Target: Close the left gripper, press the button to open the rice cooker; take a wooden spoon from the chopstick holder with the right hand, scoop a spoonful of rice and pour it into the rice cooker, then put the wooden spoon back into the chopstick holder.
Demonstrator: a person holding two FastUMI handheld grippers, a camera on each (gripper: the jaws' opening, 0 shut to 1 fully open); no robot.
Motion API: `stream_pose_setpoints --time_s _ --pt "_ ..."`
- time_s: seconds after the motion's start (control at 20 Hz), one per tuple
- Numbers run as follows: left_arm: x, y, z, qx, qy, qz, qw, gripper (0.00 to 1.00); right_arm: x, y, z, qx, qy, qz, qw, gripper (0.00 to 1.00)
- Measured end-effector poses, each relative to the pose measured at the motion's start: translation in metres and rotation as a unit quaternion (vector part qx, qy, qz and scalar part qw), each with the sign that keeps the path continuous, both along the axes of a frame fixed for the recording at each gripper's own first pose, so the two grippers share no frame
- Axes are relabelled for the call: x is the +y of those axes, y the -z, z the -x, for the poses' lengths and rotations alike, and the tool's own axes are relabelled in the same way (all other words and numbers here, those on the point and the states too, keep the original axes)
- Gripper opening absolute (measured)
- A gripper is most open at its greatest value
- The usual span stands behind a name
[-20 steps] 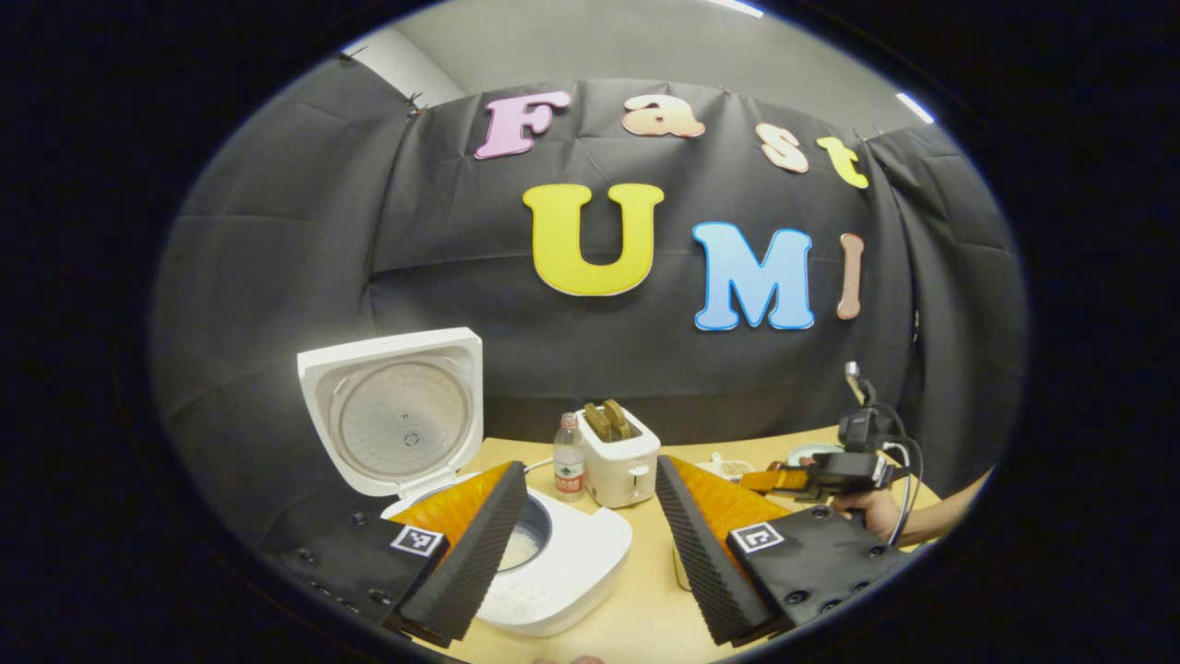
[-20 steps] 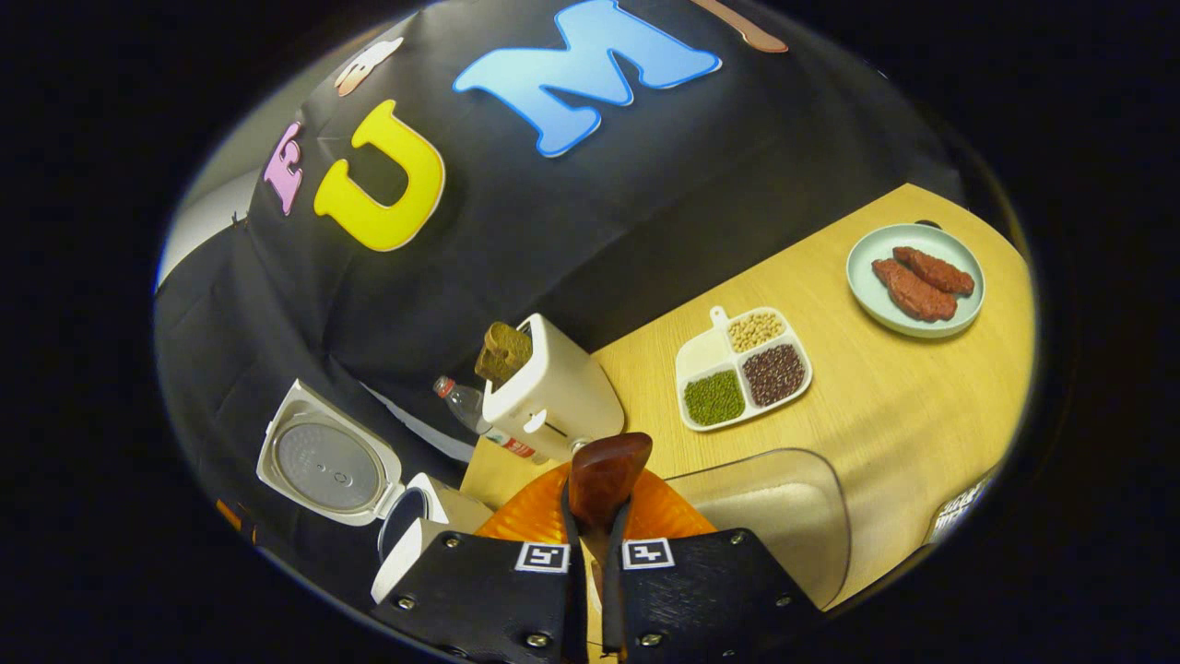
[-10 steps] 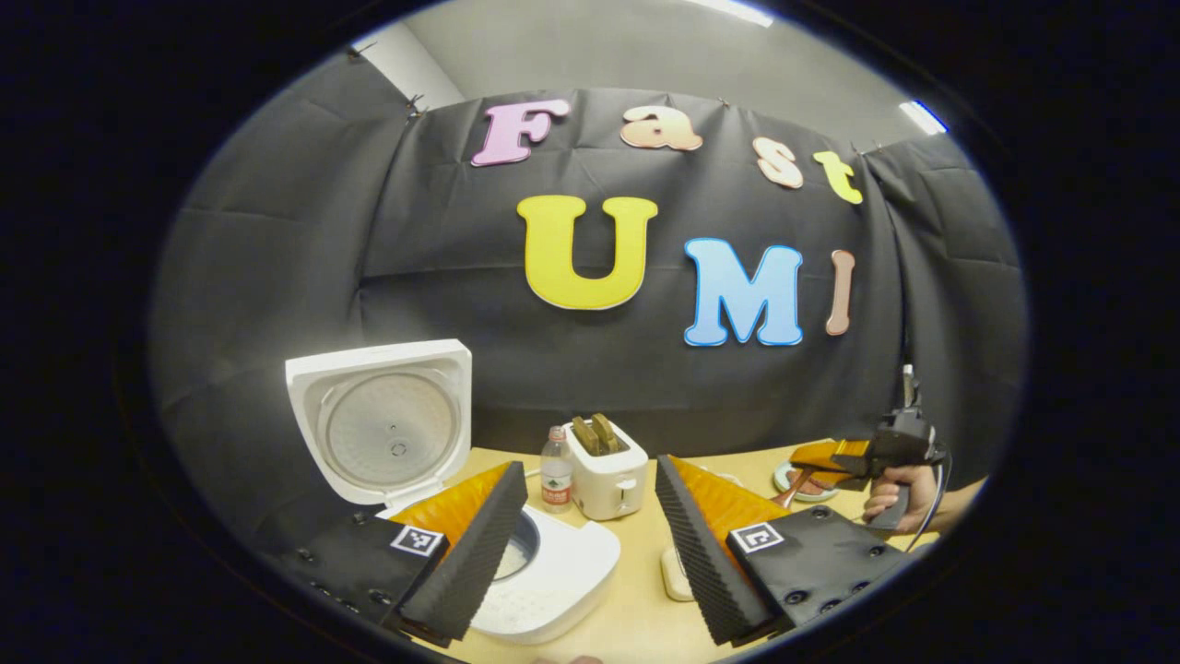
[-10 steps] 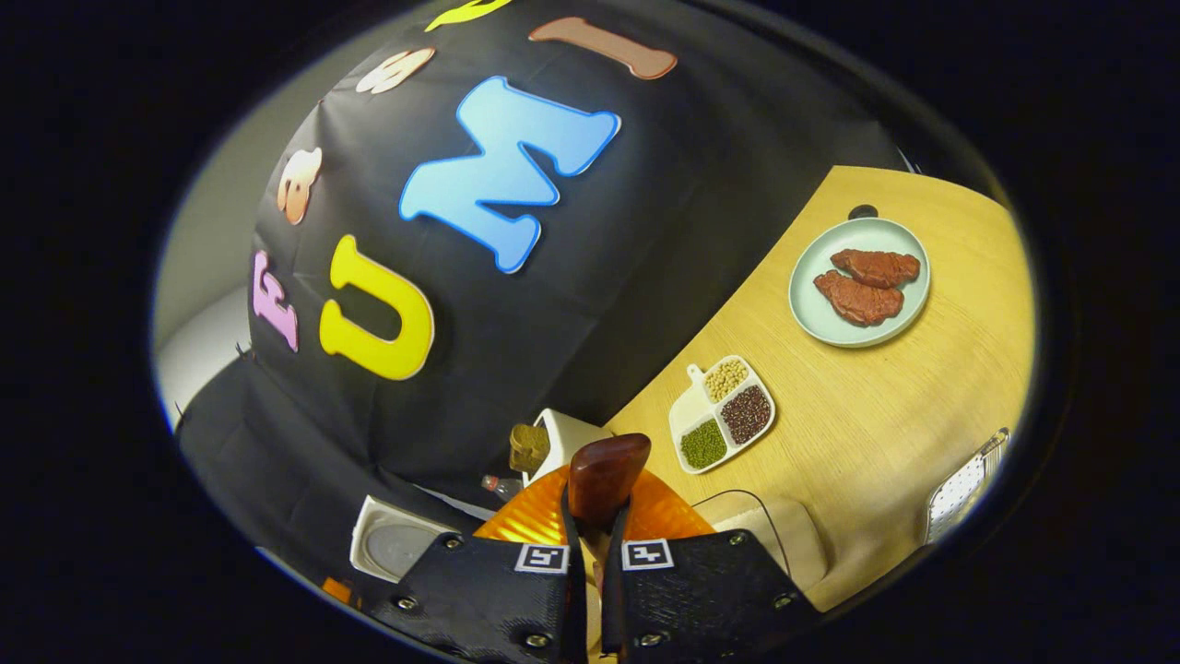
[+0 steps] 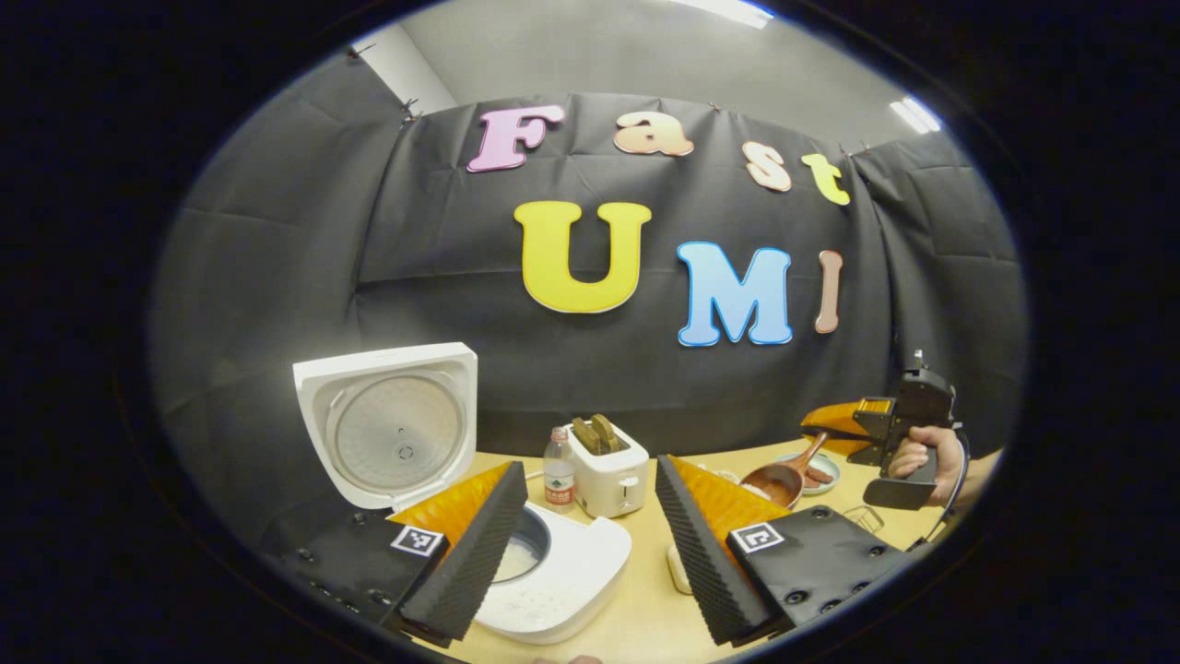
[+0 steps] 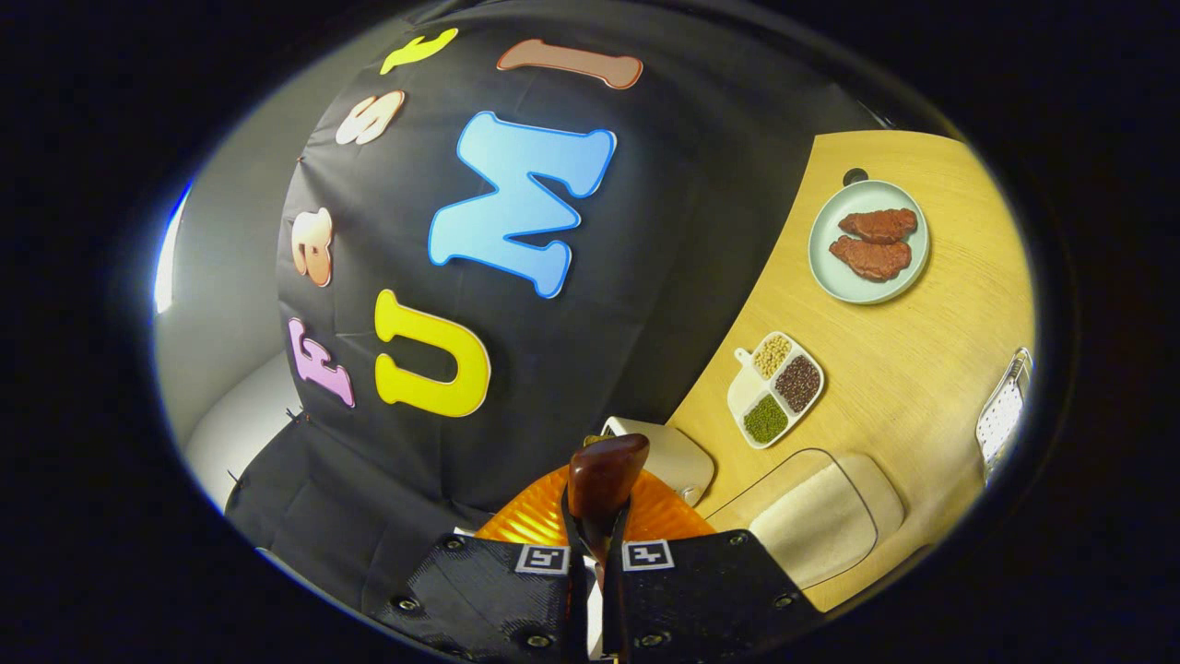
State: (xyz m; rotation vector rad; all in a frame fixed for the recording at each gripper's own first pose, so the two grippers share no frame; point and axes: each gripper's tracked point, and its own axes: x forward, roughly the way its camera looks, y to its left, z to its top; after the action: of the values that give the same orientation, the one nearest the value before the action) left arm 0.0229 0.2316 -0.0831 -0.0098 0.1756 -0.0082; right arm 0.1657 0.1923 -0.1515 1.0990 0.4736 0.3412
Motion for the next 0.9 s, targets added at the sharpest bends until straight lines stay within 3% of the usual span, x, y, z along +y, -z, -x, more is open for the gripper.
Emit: stream_pose_setpoints --time_s 0.2,0.55,0.9 --pt "0.009 0.001 0.010 -0.002 0.022 -0.003 1.000 0.98 0.044 -0.023 0.006 -0.018 -0.033 -0.004 0.999 0.06" --pt "0.041 0.006 0.026 0.000 0.018 -0.004 1.000 0.98 0.135 -0.037 0.007 -0.040 -0.101 -0.004 0.994 0.06" --pt "0.063 0.017 0.043 0.019 0.010 -0.006 1.000 0.98 0.227 -0.012 -0.008 -0.054 -0.177 0.064 0.981 0.06"
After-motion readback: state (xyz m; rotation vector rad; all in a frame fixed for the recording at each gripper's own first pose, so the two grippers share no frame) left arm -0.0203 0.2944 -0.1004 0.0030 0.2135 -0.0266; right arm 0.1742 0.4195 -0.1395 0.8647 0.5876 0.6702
